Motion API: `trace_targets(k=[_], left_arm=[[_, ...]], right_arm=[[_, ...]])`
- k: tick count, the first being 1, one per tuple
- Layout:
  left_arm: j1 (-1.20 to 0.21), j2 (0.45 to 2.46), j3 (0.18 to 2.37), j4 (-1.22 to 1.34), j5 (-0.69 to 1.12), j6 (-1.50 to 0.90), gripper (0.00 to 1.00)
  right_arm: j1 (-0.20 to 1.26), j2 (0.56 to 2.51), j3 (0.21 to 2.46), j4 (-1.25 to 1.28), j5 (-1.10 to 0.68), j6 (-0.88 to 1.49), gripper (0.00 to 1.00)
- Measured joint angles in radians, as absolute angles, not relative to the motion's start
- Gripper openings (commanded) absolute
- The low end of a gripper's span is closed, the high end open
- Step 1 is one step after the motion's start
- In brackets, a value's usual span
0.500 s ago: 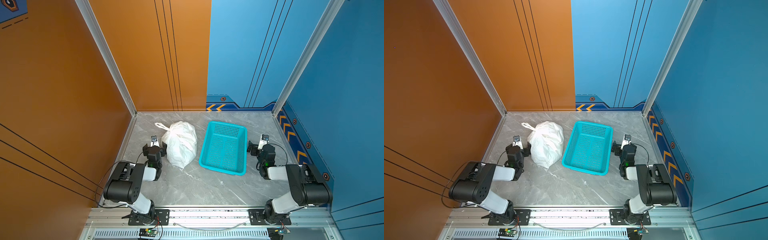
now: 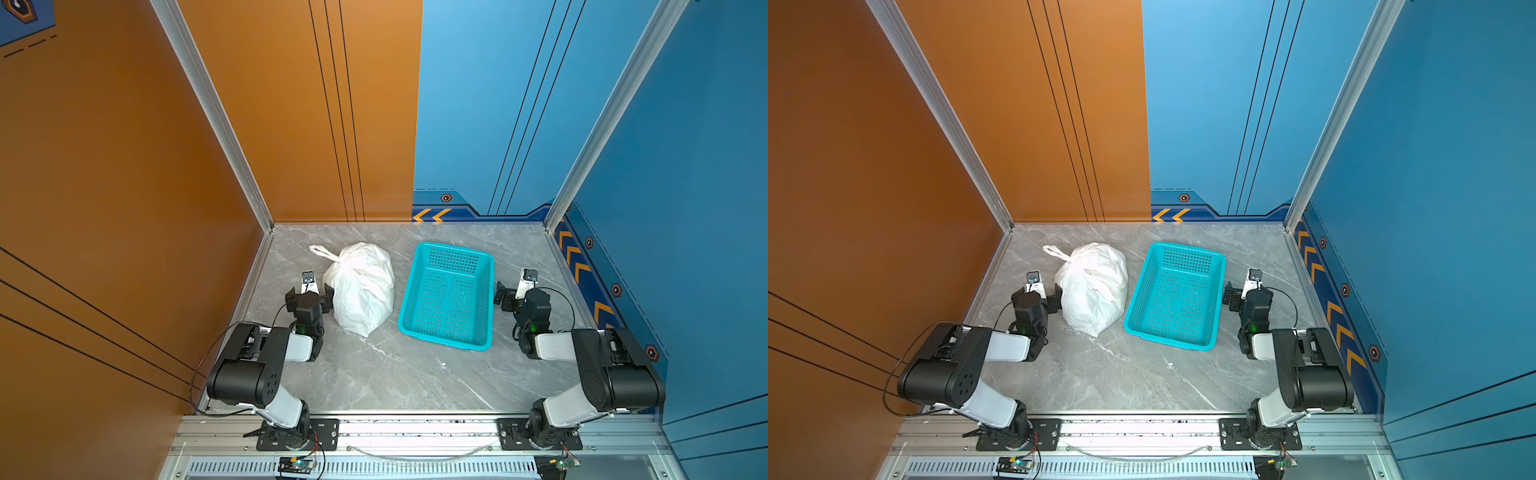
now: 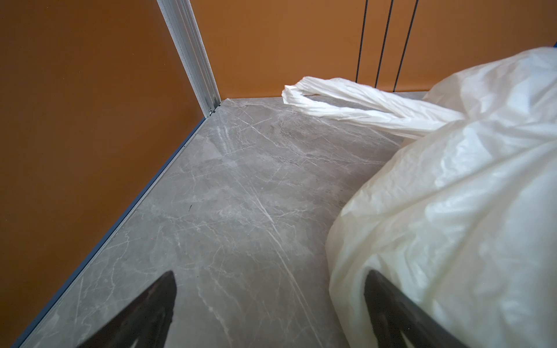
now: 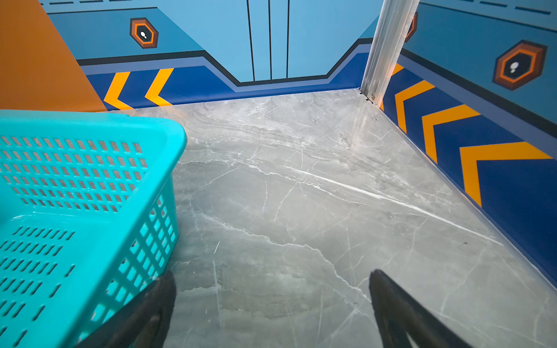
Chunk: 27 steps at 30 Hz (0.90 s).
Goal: Untie the knot of the plastic bag and take out the fruit
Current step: Move the basket to the top-right of the table.
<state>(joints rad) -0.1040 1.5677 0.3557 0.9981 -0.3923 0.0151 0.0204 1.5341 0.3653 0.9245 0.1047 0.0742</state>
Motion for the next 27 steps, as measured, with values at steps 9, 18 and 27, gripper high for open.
trace_targets(k=[9, 18, 27], left_arm=[[-0.123, 1.534, 0.332, 0.994, -0.42, 0.021, 0.98], [-0.175, 1.169, 0.41, 0.63, -0.468, 0.021, 0.98], [-0.171, 0.95, 0.607, 0.15, -0.43, -0.075, 0.98]], right_arm=[[0.029, 1.456, 0.446, 0.676, 0.118, 0.076, 1.0], [0.197, 1.247, 0.8, 0.082, 0.226, 0.117, 1.0], [0.353, 1.3, 0.939, -0.415, 0.268, 0.181, 1.0]])
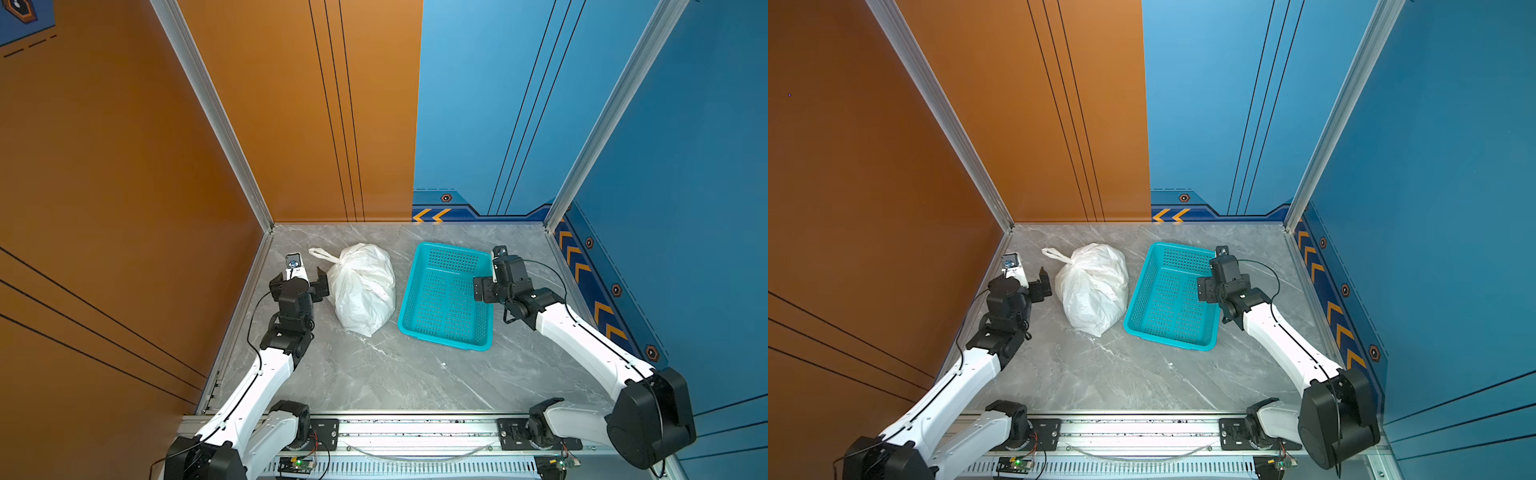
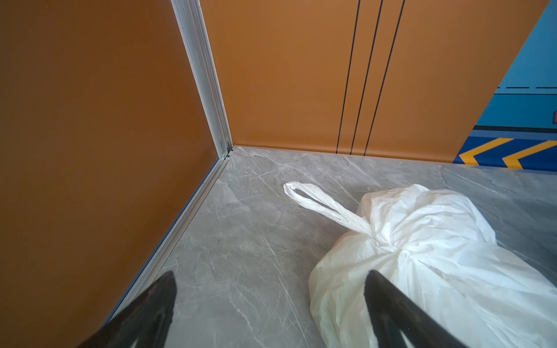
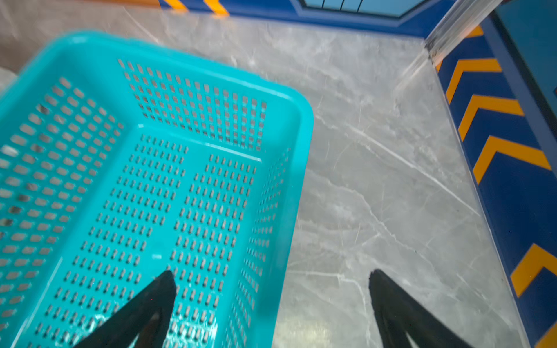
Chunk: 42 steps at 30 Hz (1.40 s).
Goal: Untie the knot of the plastic bag and take out the fruit
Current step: Move the basket to the top-right of the table.
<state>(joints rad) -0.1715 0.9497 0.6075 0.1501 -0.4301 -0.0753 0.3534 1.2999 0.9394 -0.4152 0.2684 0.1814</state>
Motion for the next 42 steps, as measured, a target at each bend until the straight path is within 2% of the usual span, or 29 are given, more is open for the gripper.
trace_targets(k=[6, 13, 19, 23, 29, 34, 37, 42], left_arm=[[-0.179, 0.951, 0.663, -0.015, -0.339, -0.166, 0.98], [-0.21, 0.999, 0.68, -0.105, -0.247, -0.253, 0.98], [-0.316, 1.037, 0.709, -0.144, -0.206, -0.302, 0.98], [-0.406, 1.079, 0.752, -0.158, -0.181, -0.328, 0.98], [-0.498, 1.109, 0.766, -0.188, -0.148, -0.375, 0.98], [-0.532, 1.12, 0.766, -0.203, -0.122, -0.41, 0.98], [-0.547, 1.121, 0.766, -0.208, -0.118, -0.421, 0.98], [-0.554, 1.112, 0.759, -0.208, -0.119, -0.439, 0.98]], right_arm=[[0.33, 1.363, 0.965, -0.599, 0.313, 0.184, 1.0], [0.195, 1.43, 1.055, -0.682, 0.319, 0.176, 1.0], [0.161, 1.474, 1.129, -0.725, 0.316, 0.155, 1.0], [0.27, 1.464, 1.185, -0.742, 0.292, 0.171, 1.0], [0.556, 1.469, 1.285, -0.737, 0.23, 0.269, 0.99], [0.699, 1.615, 1.373, -0.696, 0.175, 0.338, 0.94], [0.756, 1.745, 1.424, -0.673, 0.159, 0.362, 0.89], [0.789, 1.874, 1.459, -0.669, 0.152, 0.374, 0.69]])
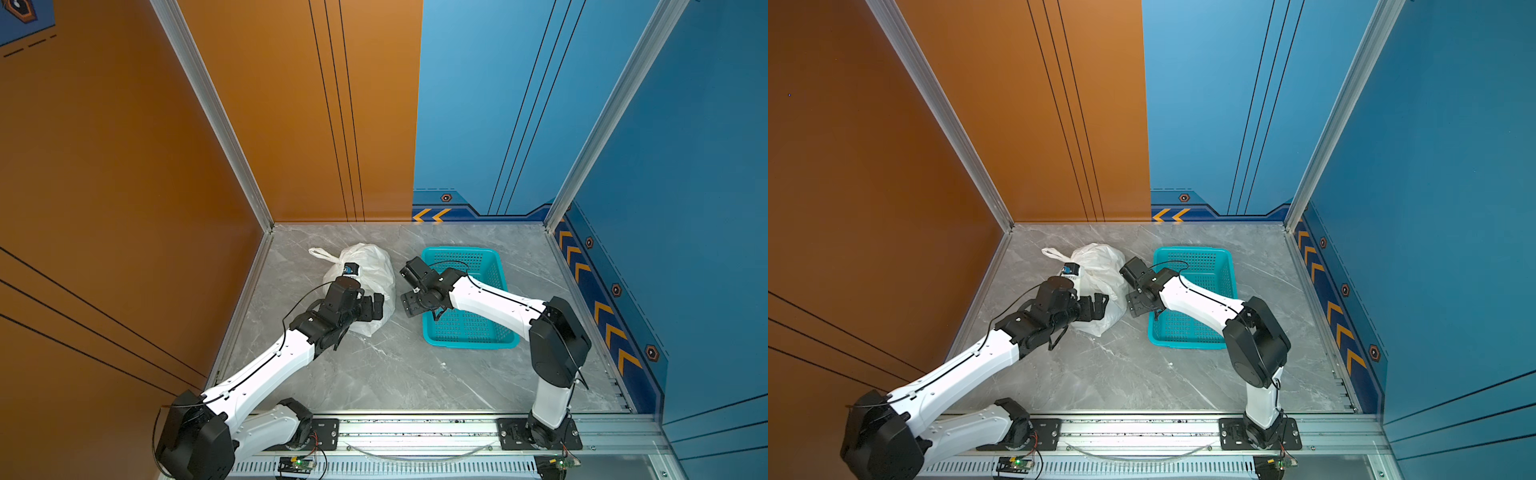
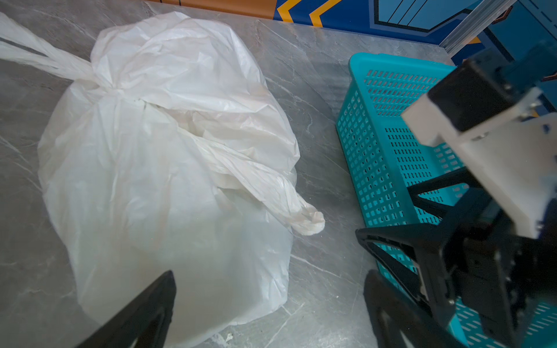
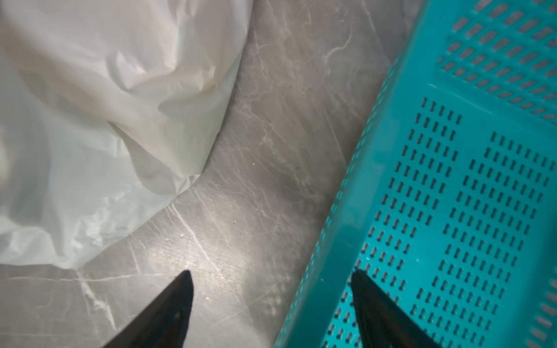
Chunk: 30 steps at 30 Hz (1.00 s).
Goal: Untie the knot of the plastic bag and take out the fruit
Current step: Move the basket to the top-right of the table.
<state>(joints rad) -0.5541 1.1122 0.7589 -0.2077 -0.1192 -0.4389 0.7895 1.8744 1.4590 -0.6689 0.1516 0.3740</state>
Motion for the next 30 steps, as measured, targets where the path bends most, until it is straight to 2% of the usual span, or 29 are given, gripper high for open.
trace_targets(k=[8, 12, 16, 23, 30], left_arm=[[-0.556, 1.089, 0.752, -0.221, -0.123, -0.443, 0.98], [-0.556, 1.089, 0.752, -0.222, -0.123, -0.443, 0.98], [-0.556, 1.092, 0.752, -0.222, -0.125, -0.443, 0.98], [-0.556, 1.1, 0.752, -0.221, -0.127, -0.443, 0.98], [-0.556, 1.114, 0.752, -0.222, -0.127, -0.447, 0.98]], right_arm=[[0.752, 1.878, 1.441, -0.664, 0.149, 0.385, 0.29], [0.704, 1.832, 1.387, -0.67, 0.149, 0.366, 0.15], [0.615, 1.794, 1.358, -0.666, 0.152, 0.31, 0.1], [0.401, 1.788, 1.364, -0.666, 0.141, 0.202, 0.08], [0.244, 1.926, 1.53, -0.676, 0.138, 0.105, 0.08]])
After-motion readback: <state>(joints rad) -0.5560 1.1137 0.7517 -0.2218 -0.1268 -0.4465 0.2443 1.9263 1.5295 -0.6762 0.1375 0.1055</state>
